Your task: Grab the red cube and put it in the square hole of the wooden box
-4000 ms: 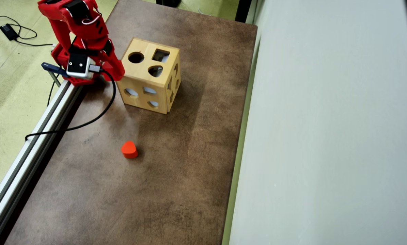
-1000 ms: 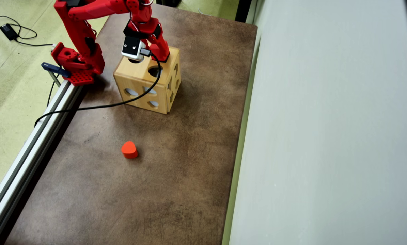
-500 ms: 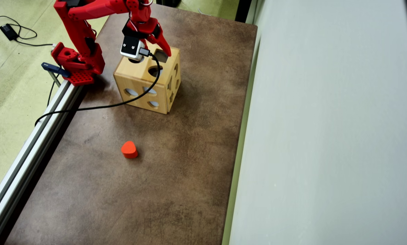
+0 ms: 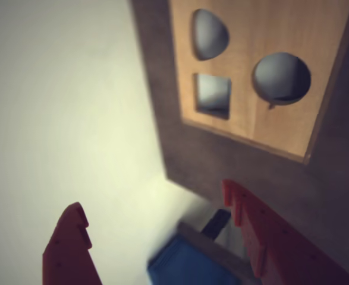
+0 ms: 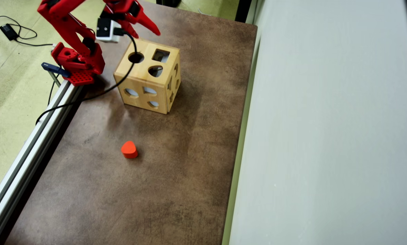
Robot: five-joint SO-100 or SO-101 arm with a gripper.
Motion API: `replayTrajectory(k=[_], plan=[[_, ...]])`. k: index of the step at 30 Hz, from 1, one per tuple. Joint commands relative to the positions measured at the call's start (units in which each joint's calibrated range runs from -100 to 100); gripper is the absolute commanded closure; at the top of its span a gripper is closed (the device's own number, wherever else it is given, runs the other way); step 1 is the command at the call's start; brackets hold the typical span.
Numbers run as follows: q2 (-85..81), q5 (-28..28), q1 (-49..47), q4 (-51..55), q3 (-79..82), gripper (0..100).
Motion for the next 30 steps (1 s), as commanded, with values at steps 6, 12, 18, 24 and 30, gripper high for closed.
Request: replayTrajectory(k=[6, 12, 18, 24, 30], plan=[[-36.2, 5.5, -0.2, 0.5, 13.1, 65], [-43.2, 8.0, 0.3, 0.6, 21.6, 65], [-43.0, 8.2, 0.6, 0.6, 23.3, 65], [-42.9, 8.3, 1.0, 0.6, 23.3, 65], [-43.0, 9.0, 13.5, 0.6, 23.4, 65]])
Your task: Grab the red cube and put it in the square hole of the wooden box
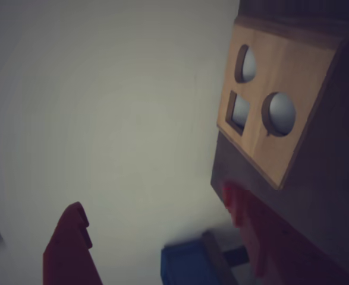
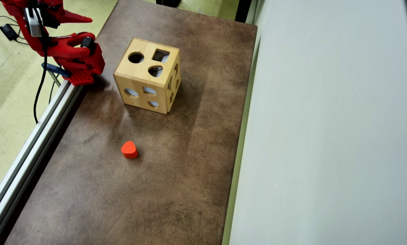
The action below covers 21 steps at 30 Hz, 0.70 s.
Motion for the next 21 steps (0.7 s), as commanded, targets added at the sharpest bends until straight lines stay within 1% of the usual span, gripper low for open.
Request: replayTrajectory(k=[1, 4, 6, 9, 13, 14, 17, 21], plan=[[0.2, 1.1, 7.6, 0.3, 0.2, 65], [0.2, 1.4, 8.2, 0.3, 0.2, 65], [0.2, 1.4, 8.2, 0.3, 0.2, 69], [0.1, 1.4, 8.2, 0.3, 0.2, 79], [0.1, 1.4, 8.2, 0.3, 0.2, 98], [0.1, 1.4, 8.2, 0.3, 0.3, 100], [0.1, 1.4, 8.2, 0.3, 0.4, 97], [0.1, 1.4, 8.0, -0.6, -1.2, 97]])
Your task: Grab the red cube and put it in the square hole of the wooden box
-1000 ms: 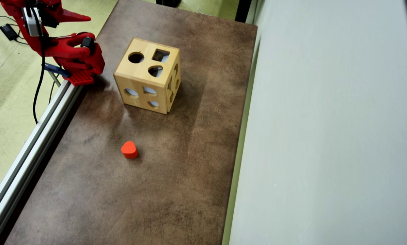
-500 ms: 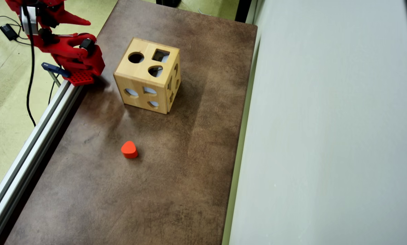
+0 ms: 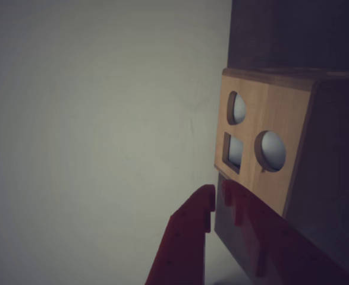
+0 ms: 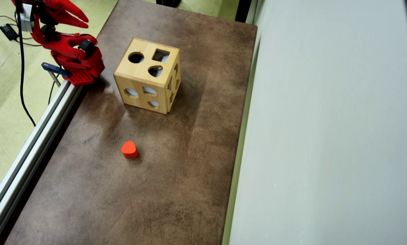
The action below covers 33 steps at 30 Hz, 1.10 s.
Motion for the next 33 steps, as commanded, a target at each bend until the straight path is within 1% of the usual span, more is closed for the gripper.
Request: replayTrajectory(k=[1, 10, 15, 20, 25, 29, 33], plan=[[0.1, 0.4, 0.1, -0.6, -2.7, 97], [0.1, 0.4, 0.1, -0.7, -12.4, 97], [2.4, 0.5, 0.1, -1.4, -13.2, 97], [7.8, 0.4, 0.2, -3.7, -11.9, 97], [8.6, 0.3, 0.1, -3.7, -11.1, 97], [6.6, 0.3, 0.1, -3.7, -5.7, 97], [0.3, 0.4, 0.1, -3.8, -1.2, 97]])
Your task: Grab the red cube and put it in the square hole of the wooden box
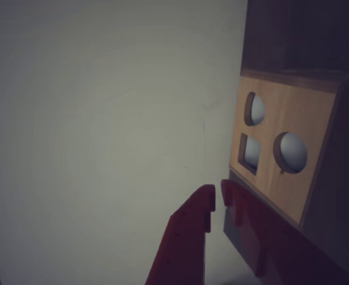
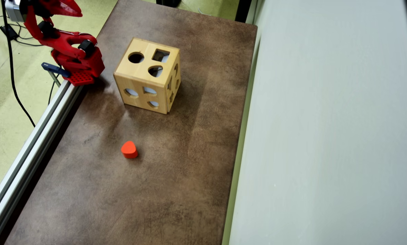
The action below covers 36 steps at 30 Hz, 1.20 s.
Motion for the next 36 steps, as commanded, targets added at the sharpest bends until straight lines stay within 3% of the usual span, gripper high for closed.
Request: replayTrajectory(k=[1, 10, 16, 18, 21, 28, 36], plan=[[-3.6, 0.3, 0.2, -1.6, 3.0, 97], [-3.6, 1.0, 0.2, -8.6, 3.0, 97], [-3.6, 12.3, 0.2, -10.6, 3.8, 97], [-3.7, 13.5, 0.2, -10.4, 4.0, 97], [-3.7, 11.4, 0.2, -10.4, 4.9, 97], [-3.7, 0.5, 0.2, -10.4, 5.4, 97], [-3.7, -3.3, 0.2, -10.4, 5.5, 97]])
